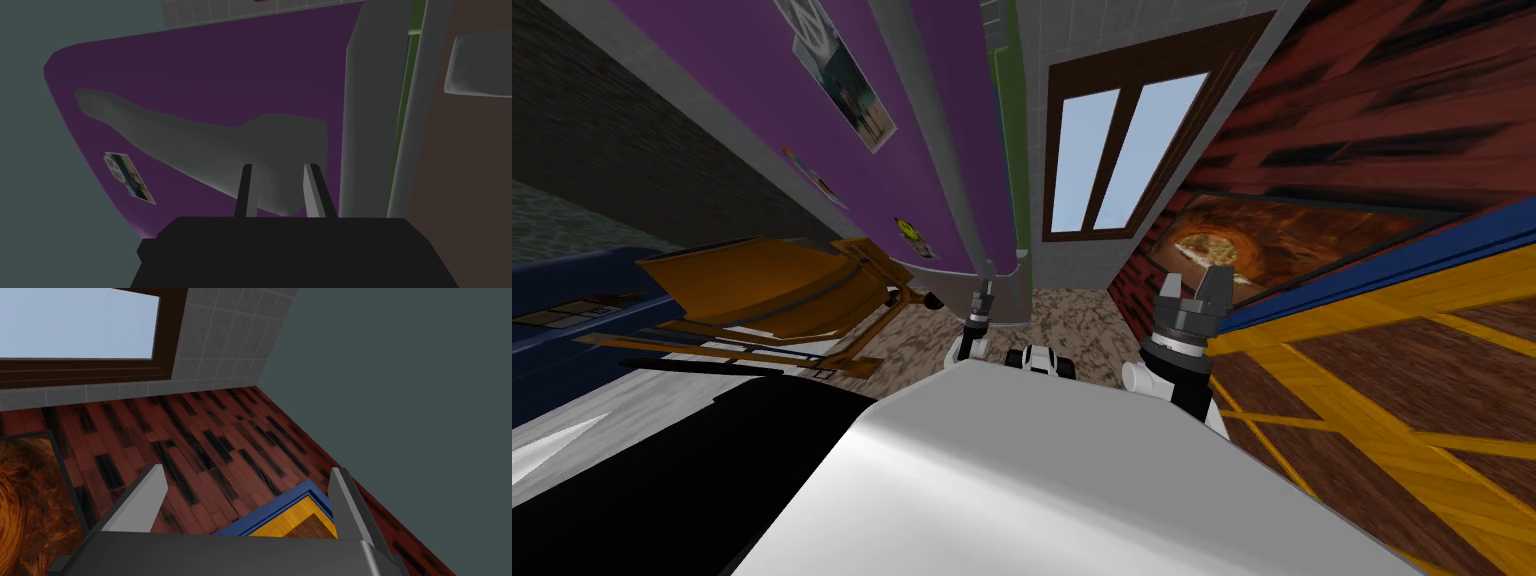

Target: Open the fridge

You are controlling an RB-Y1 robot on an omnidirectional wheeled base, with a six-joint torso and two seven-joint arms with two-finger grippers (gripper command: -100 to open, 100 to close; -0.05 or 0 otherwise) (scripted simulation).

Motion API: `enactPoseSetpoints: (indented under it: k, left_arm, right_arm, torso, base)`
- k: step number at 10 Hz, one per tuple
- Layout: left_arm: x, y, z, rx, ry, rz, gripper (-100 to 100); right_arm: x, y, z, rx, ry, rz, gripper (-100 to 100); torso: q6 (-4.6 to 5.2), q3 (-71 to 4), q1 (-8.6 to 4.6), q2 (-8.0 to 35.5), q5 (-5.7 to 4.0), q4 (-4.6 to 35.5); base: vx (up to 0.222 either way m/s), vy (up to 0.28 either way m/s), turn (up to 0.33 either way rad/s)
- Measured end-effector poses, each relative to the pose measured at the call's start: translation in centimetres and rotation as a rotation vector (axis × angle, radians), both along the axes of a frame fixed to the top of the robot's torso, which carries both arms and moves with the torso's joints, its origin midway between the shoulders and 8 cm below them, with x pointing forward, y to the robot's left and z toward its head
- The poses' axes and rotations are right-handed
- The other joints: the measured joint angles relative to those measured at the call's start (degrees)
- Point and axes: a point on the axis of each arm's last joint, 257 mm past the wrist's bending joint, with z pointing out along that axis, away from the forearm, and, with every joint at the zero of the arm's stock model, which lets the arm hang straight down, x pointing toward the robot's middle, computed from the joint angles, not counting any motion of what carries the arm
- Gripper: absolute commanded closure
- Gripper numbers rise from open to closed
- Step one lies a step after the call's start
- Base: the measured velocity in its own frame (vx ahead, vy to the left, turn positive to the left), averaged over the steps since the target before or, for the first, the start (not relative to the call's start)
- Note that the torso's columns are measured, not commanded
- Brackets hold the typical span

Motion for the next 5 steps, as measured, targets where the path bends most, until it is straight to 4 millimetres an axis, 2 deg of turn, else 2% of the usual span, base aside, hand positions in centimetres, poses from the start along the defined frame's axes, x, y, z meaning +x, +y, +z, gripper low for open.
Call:
enactPoseSetpoints:
  k: [1,3,5]
  left_arm:
    - [-0.2,-0.3,0.0,0.001,0.002,-0.017,100]
    - [-0.3,-1.6,0.5,0.001,0.003,-0.071,100]
    - [-0.4,-2.1,0.2,-0.002,0.013,-0.102,100]
  right_arm:
    - [0.0,0.0,0.0,0.0,0.0,0.0,0]
    - [0.0,0.0,0.0,0.0,0.0,0.0,0]
    - [0.0,0.0,0.0,0.0,0.0,0.0,0]
  torso:
    - [0.06,0.0,-0.05,0.0,-0.03,0.0]
    - [-0.05,0.4,0.51,0.7,0.15,0.2]
    - [0.18,0.1,-0.43,0.0,0.0,-0.1]
  base:
    - [-0.247,0.216,-0.12]
    - [-0.334,0.232,-0.138]
    - [-0.145,0.082,-0.04]
